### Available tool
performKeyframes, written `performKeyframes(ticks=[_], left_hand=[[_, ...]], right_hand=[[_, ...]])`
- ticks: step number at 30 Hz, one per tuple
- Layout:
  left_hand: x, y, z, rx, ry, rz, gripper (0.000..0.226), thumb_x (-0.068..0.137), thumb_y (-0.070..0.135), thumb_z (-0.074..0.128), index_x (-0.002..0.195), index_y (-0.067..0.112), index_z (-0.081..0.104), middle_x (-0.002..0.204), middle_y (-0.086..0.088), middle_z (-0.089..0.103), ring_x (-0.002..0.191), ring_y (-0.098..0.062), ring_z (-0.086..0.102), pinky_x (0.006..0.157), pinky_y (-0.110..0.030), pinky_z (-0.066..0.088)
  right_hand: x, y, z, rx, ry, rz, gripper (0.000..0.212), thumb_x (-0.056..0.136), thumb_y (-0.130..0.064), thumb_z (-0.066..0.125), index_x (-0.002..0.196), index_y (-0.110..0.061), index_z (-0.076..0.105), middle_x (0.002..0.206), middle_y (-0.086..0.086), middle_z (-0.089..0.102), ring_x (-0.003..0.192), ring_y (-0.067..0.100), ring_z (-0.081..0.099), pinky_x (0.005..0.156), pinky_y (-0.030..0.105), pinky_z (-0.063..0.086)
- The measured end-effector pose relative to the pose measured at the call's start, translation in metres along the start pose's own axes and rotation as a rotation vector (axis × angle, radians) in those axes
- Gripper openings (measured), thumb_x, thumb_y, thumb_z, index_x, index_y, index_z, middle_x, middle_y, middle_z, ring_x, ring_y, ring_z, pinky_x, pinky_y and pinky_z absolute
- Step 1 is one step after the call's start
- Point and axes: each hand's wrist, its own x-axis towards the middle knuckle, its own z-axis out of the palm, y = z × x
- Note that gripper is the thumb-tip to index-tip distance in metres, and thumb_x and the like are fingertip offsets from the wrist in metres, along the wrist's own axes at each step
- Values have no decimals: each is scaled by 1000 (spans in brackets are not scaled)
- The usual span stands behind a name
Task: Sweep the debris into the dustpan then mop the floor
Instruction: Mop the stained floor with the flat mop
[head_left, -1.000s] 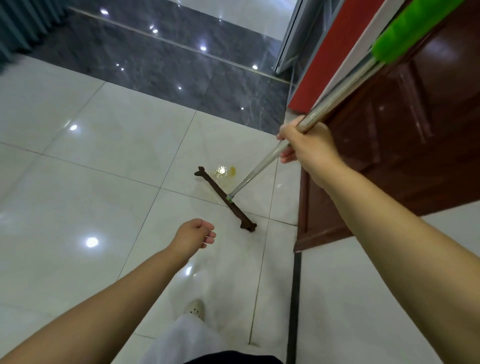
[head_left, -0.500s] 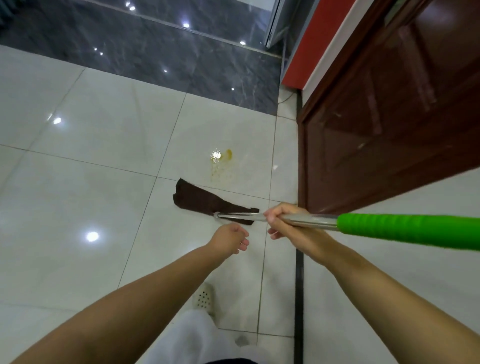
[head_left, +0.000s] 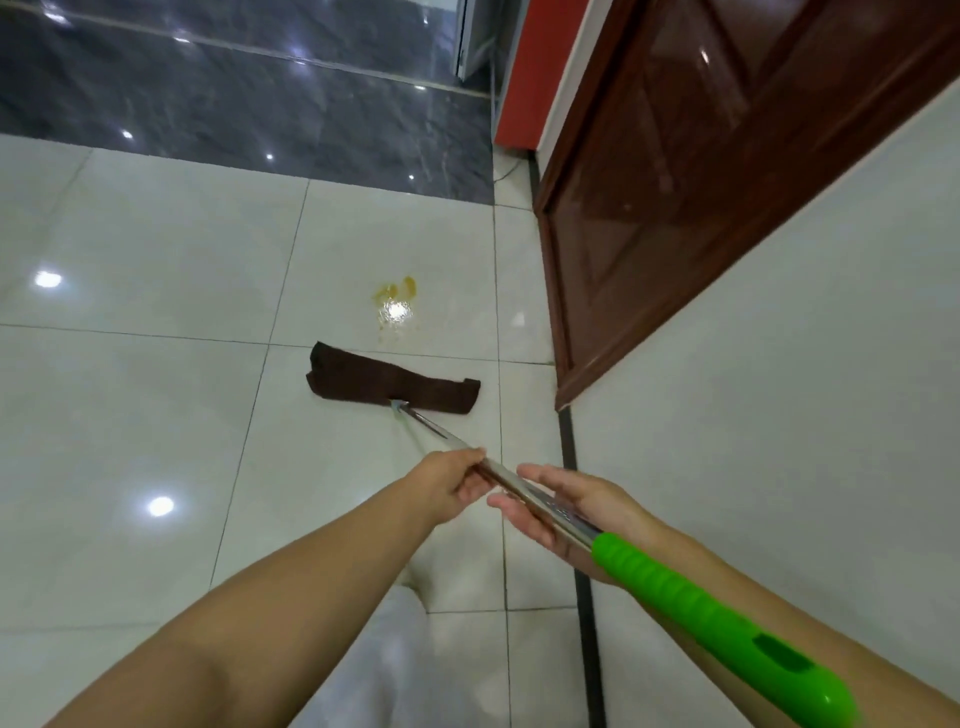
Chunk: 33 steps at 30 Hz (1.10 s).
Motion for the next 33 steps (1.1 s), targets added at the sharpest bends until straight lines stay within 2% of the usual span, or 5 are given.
performKeyframes(ticks=[4,10,16,20,33], left_hand=[[-11,-40,4,46,-37,-6,12,96,3,48,89,-5,54,88,-20,58,76,-24,61,85,-37,49],[-42,-91,22,11,-104,13,16,96,0,46,82,-4,52,79,-17,57,72,-23,60,84,-34,48],[-45,-120,10,19,-51,5,15,95,0,47,83,-4,53,79,-17,59,71,-22,62,84,-32,53],[-40,-130,-6,32,13,7,17,95,-2,45,79,-3,52,77,-16,55,69,-20,57,62,-27,59],[-47,-91,-26,-72,-52,-9,29,96,-2,36,70,-3,49,52,-17,61,61,-23,63,74,-29,51]], right_hand=[[-26,25,-31,110,-64,139,22,96,-7,39,98,8,54,79,19,62,32,6,46,32,9,38],[-73,34,-63,-17,-45,199,25,95,-5,31,76,-1,46,41,2,36,23,5,36,24,11,31],[-75,59,-82,-6,-68,223,27,98,-5,29,76,-3,44,42,3,36,23,6,36,25,11,31],[-56,80,-80,-53,-40,217,26,97,-1,29,75,-6,42,41,3,34,23,6,34,25,9,28],[-27,77,-32,-39,-11,212,15,99,-6,40,86,-8,47,61,2,36,25,6,35,25,10,29]])
